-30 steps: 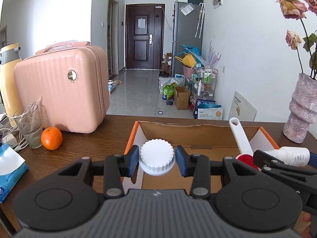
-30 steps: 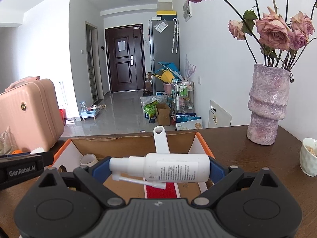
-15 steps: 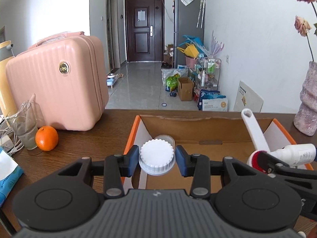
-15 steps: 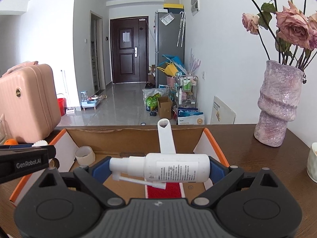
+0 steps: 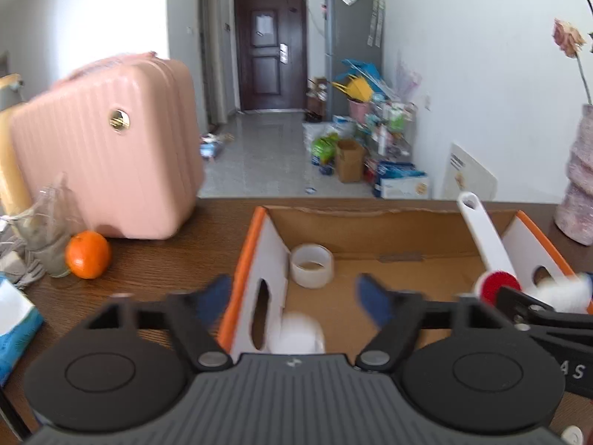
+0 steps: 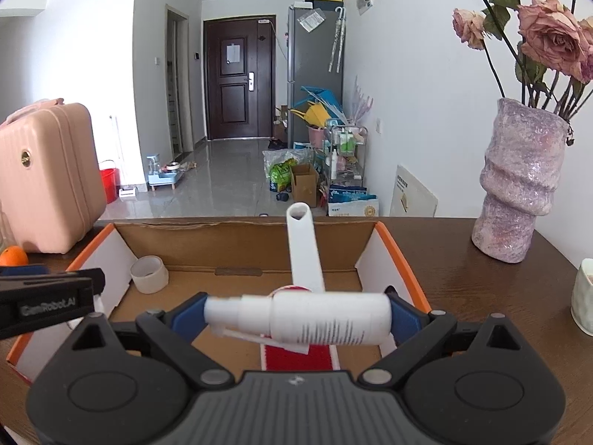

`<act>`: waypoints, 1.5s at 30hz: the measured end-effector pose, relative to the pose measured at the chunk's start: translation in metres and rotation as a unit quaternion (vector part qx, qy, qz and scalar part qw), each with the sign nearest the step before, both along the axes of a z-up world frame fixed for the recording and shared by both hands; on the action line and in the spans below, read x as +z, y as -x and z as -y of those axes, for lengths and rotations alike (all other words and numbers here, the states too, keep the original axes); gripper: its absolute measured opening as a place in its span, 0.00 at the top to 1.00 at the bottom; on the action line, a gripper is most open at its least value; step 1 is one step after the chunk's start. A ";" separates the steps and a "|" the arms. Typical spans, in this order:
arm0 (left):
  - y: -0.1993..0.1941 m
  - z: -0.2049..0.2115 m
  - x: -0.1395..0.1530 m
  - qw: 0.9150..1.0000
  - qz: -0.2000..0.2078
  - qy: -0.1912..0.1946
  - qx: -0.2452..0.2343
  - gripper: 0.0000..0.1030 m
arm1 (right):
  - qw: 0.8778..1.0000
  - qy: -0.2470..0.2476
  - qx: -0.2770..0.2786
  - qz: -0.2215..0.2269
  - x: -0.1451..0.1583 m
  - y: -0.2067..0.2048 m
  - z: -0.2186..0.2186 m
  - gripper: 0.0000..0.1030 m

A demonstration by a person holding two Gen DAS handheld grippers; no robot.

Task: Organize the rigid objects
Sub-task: 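Open the left tool to drop the cap into the box while the right tool releases the spray bottle, then move the left tool to the frosted white container while the right tool moves to the green spray bottle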

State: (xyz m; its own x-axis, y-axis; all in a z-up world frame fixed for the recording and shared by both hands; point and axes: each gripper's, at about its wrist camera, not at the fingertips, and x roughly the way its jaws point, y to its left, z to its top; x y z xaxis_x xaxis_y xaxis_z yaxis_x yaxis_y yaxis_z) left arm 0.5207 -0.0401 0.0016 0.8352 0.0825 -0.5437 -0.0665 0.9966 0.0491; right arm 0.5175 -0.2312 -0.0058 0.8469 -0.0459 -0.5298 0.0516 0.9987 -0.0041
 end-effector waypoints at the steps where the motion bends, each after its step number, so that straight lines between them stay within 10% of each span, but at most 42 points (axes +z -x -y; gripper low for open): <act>1: 0.001 0.000 0.001 1.000 0.003 -0.005 0.004 0.12 | 1.000 0.000 -0.004 -0.001 0.000 0.000 0.001 0.00; 22: 0.008 -0.009 0.011 1.000 0.013 0.004 0.018 0.00 | 1.000 -0.010 -0.003 0.020 0.013 0.014 0.002 0.00; 45: 0.101 -0.034 0.043 0.998 0.064 0.026 0.013 0.00 | 0.996 -0.013 0.032 0.078 0.041 0.109 0.014 0.00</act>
State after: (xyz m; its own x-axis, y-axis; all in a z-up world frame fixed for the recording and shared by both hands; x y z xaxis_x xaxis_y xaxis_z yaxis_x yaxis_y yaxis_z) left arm 0.4192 -0.0058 0.0447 0.8961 0.0788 -0.4368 -0.0942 0.9955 -0.0138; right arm 0.4084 -0.2447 0.0347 0.9199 0.0217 -0.3915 -0.0133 0.9996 0.0241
